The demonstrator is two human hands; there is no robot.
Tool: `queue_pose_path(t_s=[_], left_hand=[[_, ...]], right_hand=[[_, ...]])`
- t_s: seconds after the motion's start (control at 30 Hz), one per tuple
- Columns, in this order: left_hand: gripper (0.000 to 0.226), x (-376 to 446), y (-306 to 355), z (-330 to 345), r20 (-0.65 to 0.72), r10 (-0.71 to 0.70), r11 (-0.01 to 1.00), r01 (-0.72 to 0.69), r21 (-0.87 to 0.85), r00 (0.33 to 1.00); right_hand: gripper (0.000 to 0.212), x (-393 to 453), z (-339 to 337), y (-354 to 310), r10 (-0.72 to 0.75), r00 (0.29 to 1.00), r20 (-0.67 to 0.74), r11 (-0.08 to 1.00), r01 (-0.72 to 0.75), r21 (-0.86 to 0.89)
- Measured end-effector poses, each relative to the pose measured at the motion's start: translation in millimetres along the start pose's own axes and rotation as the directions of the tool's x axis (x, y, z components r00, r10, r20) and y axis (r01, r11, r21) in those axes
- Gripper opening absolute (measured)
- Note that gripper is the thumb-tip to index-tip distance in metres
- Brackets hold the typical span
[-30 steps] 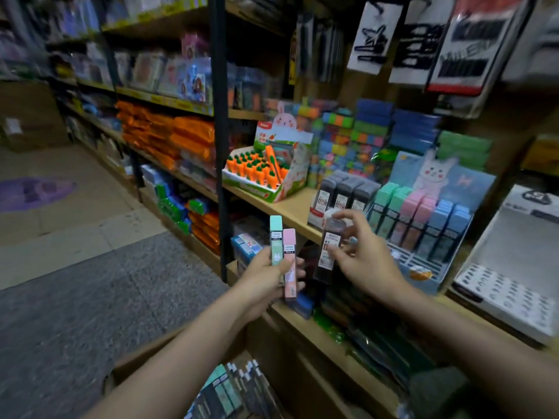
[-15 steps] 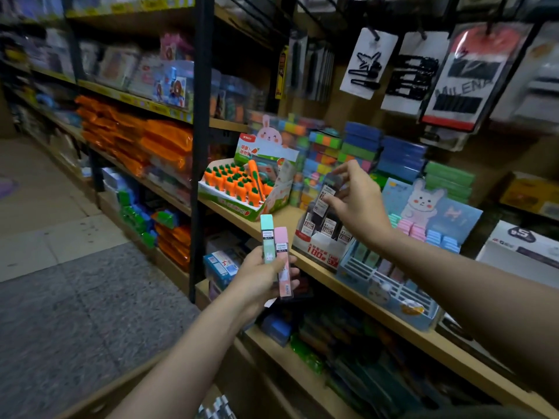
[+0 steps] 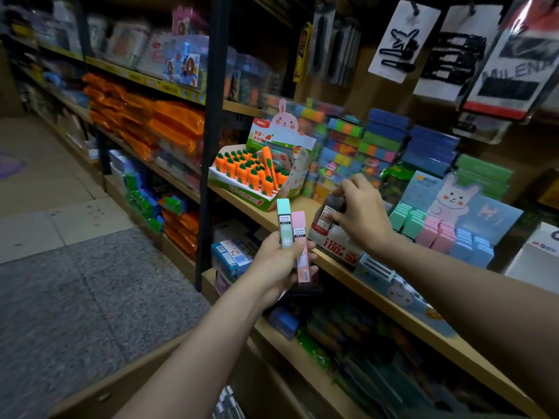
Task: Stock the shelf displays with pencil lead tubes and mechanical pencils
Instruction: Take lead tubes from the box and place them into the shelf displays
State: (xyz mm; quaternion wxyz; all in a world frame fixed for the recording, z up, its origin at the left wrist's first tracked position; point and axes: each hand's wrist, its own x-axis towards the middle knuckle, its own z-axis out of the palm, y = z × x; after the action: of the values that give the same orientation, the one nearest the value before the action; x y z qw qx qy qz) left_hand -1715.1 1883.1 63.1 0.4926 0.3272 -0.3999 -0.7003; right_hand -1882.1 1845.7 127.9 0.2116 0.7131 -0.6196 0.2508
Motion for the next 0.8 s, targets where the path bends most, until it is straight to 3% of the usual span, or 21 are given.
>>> queue_pose_path(t_s=[0.1,0.17,0.27,0.33,0.47,0.63,0.73,0.8], left_hand=[[0.018,-1.0,-2.1,2.2,0.018,0.005,1.0,-0.005,0.015,1.0],[0.015,-1.8,-3.4,3.3,0.035,0.012,1.0,-0.013,0.016,0.999],[0.017,-4.3,-4.3,5.9,0.074,0.028,1.0,-0.029,0.011,0.997],[0.02,-8.2,-5.0,9.9,0.106,0.04,0.999,-0.041,0.008,0.994],[0.019,-22.8,-7.0,24.1,0.208,0.024,0.999,-0.028,0.016,0.978],[0.029,-43.8,-8.6,48.1,0.332,-0.001,0.998,-0.02,0.06,0.943],[0.025,-51.9,-14.9,60.7,0.354,-0.015,0.996,-0.017,0.087,0.935],[0.025,-56.1,-23.6,70.2,0.361,-0.029,0.996,-0.005,0.094,0.932]], right_hand=[[0.041,-3.4,0.3,-1.8,-0.013,1.0,0.021,0.988,0.016,-0.153],[0.035,-5.8,-6.6,-5.5,-0.016,0.999,-0.039,0.983,0.009,-0.185],[0.018,-19.8,-29.8,-14.4,0.097,0.986,-0.137,0.973,-0.065,0.222],[0.009,-40.1,-44.3,-17.1,0.149,0.985,-0.081,0.9,-0.101,0.424],[0.018,-87.9,-60.8,-3.8,0.2,0.962,0.187,0.79,-0.271,0.549],[0.037,-114.8,-82.9,15.8,0.265,0.918,0.296,0.479,-0.392,0.786],[0.048,-120.9,-88.0,17.0,0.262,0.927,0.27,0.486,-0.368,0.793],[0.043,-124.7,-89.4,16.8,0.26,0.93,0.26,0.502,-0.36,0.787]])
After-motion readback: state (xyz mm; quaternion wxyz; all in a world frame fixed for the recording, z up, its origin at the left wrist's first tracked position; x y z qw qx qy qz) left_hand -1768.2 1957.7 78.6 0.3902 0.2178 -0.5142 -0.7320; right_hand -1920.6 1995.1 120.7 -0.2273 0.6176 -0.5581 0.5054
